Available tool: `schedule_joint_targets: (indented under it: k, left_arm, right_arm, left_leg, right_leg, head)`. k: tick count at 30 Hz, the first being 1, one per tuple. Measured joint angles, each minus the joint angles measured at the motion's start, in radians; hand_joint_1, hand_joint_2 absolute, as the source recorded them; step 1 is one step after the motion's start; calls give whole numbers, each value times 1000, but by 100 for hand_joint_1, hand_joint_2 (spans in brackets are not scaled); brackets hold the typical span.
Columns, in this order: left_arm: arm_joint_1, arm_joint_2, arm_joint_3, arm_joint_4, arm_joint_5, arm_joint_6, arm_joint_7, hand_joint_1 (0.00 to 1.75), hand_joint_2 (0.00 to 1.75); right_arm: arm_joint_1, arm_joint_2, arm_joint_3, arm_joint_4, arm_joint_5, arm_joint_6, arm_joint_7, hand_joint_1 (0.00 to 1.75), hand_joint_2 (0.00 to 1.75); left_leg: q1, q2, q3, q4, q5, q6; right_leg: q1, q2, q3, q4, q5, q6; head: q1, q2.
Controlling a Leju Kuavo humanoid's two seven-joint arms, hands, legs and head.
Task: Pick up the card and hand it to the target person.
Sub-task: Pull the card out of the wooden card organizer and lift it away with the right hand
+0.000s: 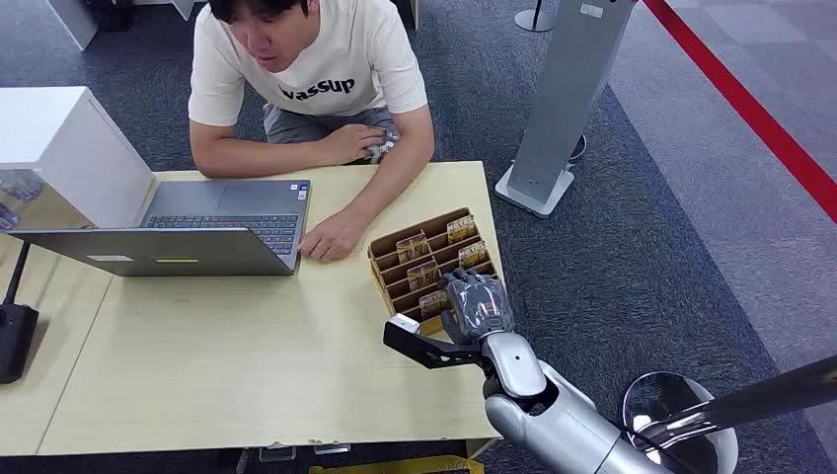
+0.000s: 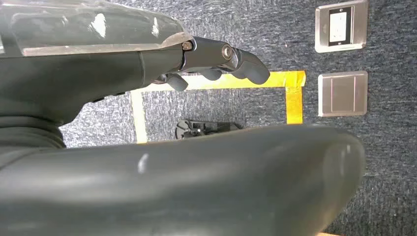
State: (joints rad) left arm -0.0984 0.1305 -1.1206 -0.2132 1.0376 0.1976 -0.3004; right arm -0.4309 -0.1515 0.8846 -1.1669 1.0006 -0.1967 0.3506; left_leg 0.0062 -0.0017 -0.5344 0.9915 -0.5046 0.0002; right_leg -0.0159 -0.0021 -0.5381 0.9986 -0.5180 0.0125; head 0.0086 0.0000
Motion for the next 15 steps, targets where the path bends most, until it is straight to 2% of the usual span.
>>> schedule_joint_targets:
  k: [8, 13, 15]
  left_arm:
    - [0, 0, -11, 0, 2, 2, 1, 0, 0]
    - [0, 0, -15, 0, 4, 2, 1, 0, 0]
    - [0, 0, -15, 0, 4, 2, 1, 0, 0]
  right_arm:
    - [-2, 5, 0, 17, -4, -1, -8, 91, 175]
    - [-5, 10, 0, 25, -8, -2, -17, 133, 175]
    - [-6, 11, 0, 28, -10, -3, -19, 136, 175]
  left_leg:
    - [0, 0, 0, 0, 0, 0]
    - [0, 0, 0, 0, 0, 0]
    - [0, 0, 0, 0, 0, 0]
  right_leg:
    - [0, 0, 0, 0, 0, 0]
    - [0, 0, 0, 0, 0, 0]
    - [0, 0, 0, 0, 0, 0]
  head:
    - [0, 0]
    - [0, 0]
    - [0, 0]
